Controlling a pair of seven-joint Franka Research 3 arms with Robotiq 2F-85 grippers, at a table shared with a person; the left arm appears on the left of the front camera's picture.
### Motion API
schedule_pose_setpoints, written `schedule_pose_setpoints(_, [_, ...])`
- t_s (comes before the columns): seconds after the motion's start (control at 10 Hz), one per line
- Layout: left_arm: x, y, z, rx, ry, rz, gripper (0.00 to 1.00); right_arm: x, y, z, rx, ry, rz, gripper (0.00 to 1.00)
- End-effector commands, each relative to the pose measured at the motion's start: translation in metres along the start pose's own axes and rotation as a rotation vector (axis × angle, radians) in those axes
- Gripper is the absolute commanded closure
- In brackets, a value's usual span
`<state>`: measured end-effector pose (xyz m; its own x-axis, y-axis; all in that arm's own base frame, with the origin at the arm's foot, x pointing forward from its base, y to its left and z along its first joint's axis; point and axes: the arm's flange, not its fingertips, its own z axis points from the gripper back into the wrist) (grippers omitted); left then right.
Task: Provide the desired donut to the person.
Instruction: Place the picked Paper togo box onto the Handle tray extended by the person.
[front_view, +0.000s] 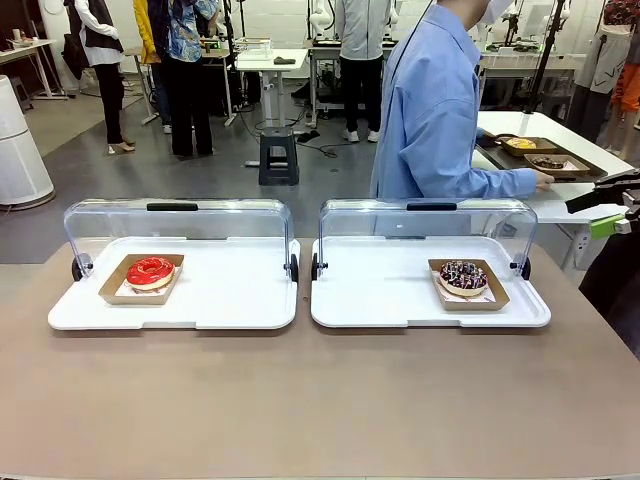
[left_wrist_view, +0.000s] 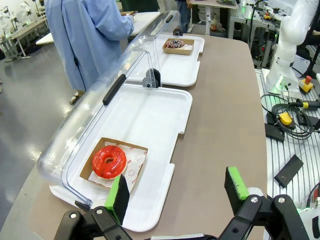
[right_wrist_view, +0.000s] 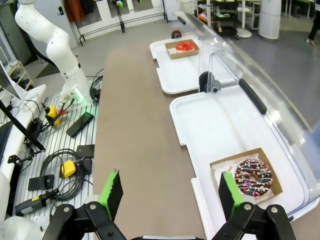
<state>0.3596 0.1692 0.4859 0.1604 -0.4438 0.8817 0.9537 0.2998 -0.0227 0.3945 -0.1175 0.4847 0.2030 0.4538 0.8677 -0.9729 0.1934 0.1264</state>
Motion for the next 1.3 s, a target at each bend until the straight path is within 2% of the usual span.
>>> schedule_pose_setpoints(0.0, [0.0008,-0.0008,0.0008,0.007,-0.026,-0.007,0.00,-0.0007,0.0016,-0.0008,0.005,-0.006,0.001,0.00])
schedule_pose_setpoints(1.2, [0.0008,-0.0008,0.0008,0.007,-0.026,-0.007,0.00,-0.0007,0.0016,-0.0008,0.005,-0.006,0.001,0.00])
